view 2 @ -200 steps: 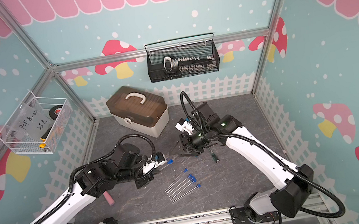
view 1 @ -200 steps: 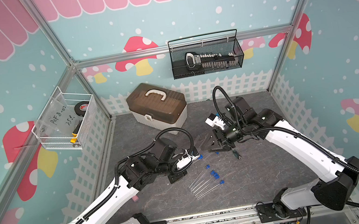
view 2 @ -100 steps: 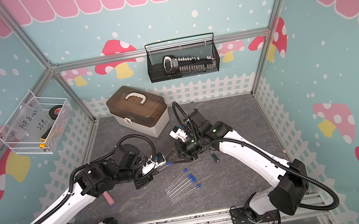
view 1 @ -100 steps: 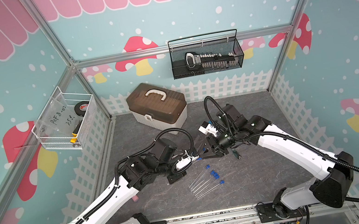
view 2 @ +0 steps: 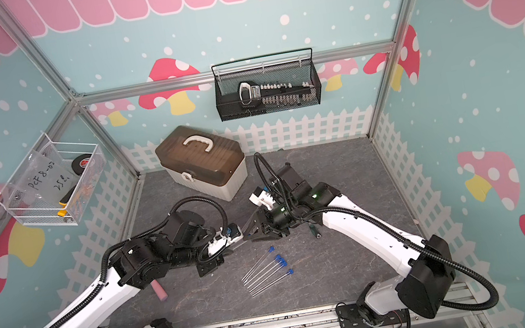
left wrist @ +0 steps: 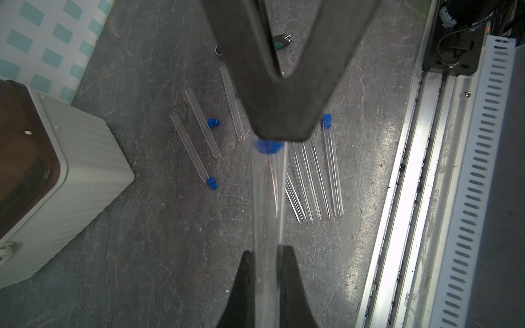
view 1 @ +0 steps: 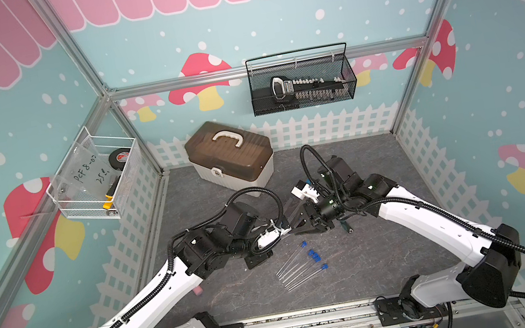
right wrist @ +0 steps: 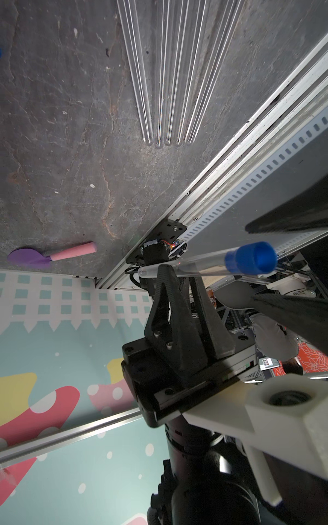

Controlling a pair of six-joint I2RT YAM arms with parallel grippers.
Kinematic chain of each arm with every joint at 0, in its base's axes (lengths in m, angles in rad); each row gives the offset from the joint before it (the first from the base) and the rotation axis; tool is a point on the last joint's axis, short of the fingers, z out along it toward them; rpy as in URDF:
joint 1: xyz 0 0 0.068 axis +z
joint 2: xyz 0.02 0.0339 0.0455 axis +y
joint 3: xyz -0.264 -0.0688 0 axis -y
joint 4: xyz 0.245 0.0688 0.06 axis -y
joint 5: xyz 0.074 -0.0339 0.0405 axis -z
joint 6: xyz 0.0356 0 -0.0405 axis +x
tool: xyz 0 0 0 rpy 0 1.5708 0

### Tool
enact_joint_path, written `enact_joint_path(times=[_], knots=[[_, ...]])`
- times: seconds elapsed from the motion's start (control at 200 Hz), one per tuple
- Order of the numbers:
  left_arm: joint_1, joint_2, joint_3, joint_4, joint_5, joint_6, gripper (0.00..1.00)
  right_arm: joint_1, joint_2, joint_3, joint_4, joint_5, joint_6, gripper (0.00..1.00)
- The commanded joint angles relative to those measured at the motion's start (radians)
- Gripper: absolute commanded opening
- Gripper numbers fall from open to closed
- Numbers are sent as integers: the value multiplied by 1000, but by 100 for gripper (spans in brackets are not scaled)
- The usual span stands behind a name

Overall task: Remove stoppers from test tubes
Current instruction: Open the stopper on the test tube.

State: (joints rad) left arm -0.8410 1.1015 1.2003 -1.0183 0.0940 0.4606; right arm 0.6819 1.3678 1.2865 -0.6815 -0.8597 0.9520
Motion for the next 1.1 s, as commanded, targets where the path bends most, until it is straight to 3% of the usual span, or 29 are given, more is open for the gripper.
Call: enact_joint_path(times=[0.0, 0.21, 0.63, 0.765, 1.096], knots=[[-6, -2, 30, 12, 17, 28, 0, 5, -22, -24, 60, -15, 35, 36], [-6, -4, 31, 12, 19, 27, 0, 5, -25, -39, 89, -23, 53, 35], [-6, 3, 30, 10, 27, 29, 0, 6, -24, -56, 110, -32, 55, 5], [-6, -1, 21, 8, 24, 28, 0, 4, -32, -68, 116, -21, 52, 0], [-5, -5, -7, 8, 74, -1, 0, -100, -190, -126, 122, 237, 48, 0]])
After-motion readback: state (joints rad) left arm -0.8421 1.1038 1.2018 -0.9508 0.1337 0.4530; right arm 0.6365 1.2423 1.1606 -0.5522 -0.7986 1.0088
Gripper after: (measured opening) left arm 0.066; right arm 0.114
